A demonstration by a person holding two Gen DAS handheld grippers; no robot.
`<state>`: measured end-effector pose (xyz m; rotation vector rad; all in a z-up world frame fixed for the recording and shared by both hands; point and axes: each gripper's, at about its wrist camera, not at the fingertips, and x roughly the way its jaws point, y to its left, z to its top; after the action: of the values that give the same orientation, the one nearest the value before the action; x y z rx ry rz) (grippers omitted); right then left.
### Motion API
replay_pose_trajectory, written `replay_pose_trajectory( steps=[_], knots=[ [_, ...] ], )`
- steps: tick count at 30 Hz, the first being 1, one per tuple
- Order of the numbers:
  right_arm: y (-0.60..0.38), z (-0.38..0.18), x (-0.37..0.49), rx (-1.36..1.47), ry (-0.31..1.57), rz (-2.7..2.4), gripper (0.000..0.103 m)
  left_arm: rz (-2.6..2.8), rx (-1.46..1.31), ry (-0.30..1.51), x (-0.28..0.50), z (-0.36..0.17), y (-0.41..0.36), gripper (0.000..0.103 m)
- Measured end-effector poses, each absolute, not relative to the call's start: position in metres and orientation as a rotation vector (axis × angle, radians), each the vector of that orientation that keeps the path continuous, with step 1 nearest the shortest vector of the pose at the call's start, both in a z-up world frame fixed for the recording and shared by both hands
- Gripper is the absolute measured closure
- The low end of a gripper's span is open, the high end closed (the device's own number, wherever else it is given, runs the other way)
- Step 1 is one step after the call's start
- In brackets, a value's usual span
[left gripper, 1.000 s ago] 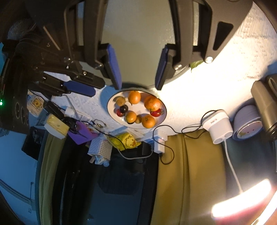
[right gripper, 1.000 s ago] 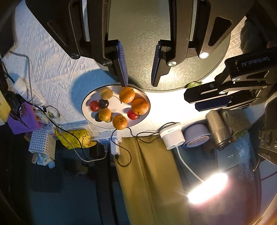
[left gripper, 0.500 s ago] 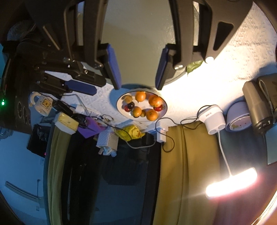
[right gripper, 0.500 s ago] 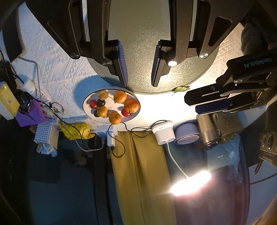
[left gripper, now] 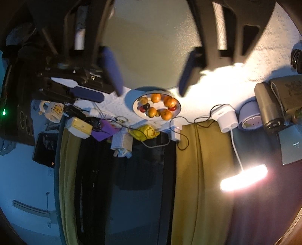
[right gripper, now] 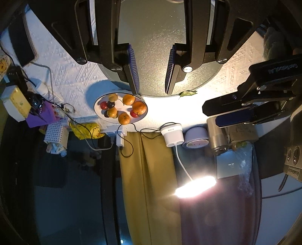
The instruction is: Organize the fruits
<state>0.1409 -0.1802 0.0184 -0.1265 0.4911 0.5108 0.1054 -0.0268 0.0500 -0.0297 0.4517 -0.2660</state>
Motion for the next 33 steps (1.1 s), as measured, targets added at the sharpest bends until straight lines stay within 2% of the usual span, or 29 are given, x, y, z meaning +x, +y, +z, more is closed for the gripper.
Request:
replay_pose_trajectory(
  steps=[2, 9, 12, 14, 17, 19, 33],
  knots=[
    [-0.182, 0.022, 0.135, -0.125, 0.480, 0.508, 0.073, -0.263, -0.028, 0.437, 0.098, 0.054, -0.027, 0.026],
    [-0.189, 0.039, 0.110, -0.122, 0.427, 0.488, 0.068, -0.235, -0.025, 0.392, 0.077, 0.067, -0.026, 0.021],
    [-0.194, 0.049, 0.099, -0.118, 0.387, 0.466, 0.065, -0.220, -0.032, 0.360, 0.067, 0.075, -0.024, 0.015],
    [-0.200, 0.055, 0.094, -0.104, 0.361, 0.445, 0.035, -0.208, -0.035, 0.346, 0.063, 0.077, -0.023, 0.014],
    [-0.211, 0.061, 0.086, -0.088, 0.327, 0.401, 0.026, -0.156, -0.028, 0.327, 0.056, 0.080, -0.022, 0.013],
    [-0.216, 0.063, 0.083, -0.092, 0.316, 0.369, 0.023, -0.122, -0.021, 0.323, 0.052, 0.080, -0.021, 0.013],
    [-0.229, 0.068, 0.078, -0.090, 0.298, 0.338, 0.023, -0.019, -0.028, 0.260, 0.041, 0.081, -0.007, 0.013]
  ],
)
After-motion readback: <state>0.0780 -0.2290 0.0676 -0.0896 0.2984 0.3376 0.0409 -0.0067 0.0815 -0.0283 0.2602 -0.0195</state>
